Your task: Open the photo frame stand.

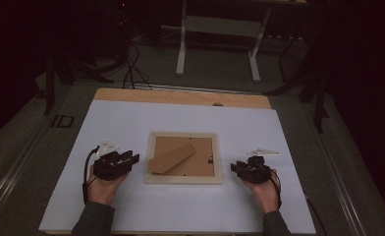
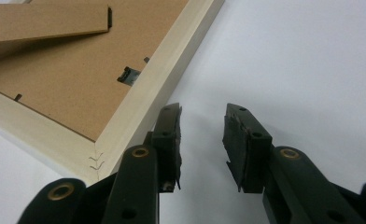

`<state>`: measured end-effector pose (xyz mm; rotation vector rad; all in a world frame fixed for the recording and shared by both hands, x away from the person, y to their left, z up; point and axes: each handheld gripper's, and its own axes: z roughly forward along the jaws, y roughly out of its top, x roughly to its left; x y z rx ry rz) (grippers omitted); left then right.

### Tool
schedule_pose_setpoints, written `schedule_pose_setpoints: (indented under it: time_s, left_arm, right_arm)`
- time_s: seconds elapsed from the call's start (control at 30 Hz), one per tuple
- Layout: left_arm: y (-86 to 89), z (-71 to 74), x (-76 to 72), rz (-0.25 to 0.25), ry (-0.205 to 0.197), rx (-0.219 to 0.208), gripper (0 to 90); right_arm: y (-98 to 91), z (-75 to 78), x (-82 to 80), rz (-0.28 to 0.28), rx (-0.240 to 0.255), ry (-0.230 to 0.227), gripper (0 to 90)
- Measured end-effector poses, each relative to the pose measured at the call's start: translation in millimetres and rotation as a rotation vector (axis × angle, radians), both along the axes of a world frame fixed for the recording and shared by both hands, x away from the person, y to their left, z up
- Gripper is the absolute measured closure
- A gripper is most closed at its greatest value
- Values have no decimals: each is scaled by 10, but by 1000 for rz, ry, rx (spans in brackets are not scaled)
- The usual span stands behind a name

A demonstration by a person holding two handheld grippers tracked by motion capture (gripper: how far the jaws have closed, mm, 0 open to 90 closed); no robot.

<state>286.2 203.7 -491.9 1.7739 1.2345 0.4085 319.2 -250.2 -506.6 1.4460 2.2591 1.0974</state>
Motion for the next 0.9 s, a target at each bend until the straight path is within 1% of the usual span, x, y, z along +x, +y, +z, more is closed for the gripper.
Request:
schedule_pose_setpoints:
  time_s: [0.07,0.2,0.3,0.33,0.37,0.53,0.63,0.67,0.73,0.9]
  left_arm:
    - [26,29,10,-5,1,-14,633]
    - [33,89,23,-15,-7,-14,623]
    - [16,136,36,-19,-17,-7,623]
    - [7,148,45,-31,-16,-3,623]
    - [-12,163,56,-38,-17,11,623]
    - [-86,226,101,-64,-23,18,598]
    - [-141,271,128,-93,-29,40,581]
    - [-160,286,143,-108,-27,42,581]
    - [-187,306,166,-122,-25,41,581]
    - [-247,332,238,-143,-7,45,543]
  right_arm:
    - [-1,6,-1,-1,1,-2,658]
    - [-9,13,-1,1,2,-6,655]
    - [-12,16,-1,2,3,-6,653]
    - [-13,16,0,2,5,-5,653]
    - [-15,16,1,-1,8,-3,653]
    - [-26,12,5,-1,17,-3,650]
    - [-29,19,3,-1,20,-3,648]
    - [-31,21,2,-1,20,-4,648]
    - [-33,25,1,-3,22,-6,648]
    - [-40,29,1,-4,21,-8,647]
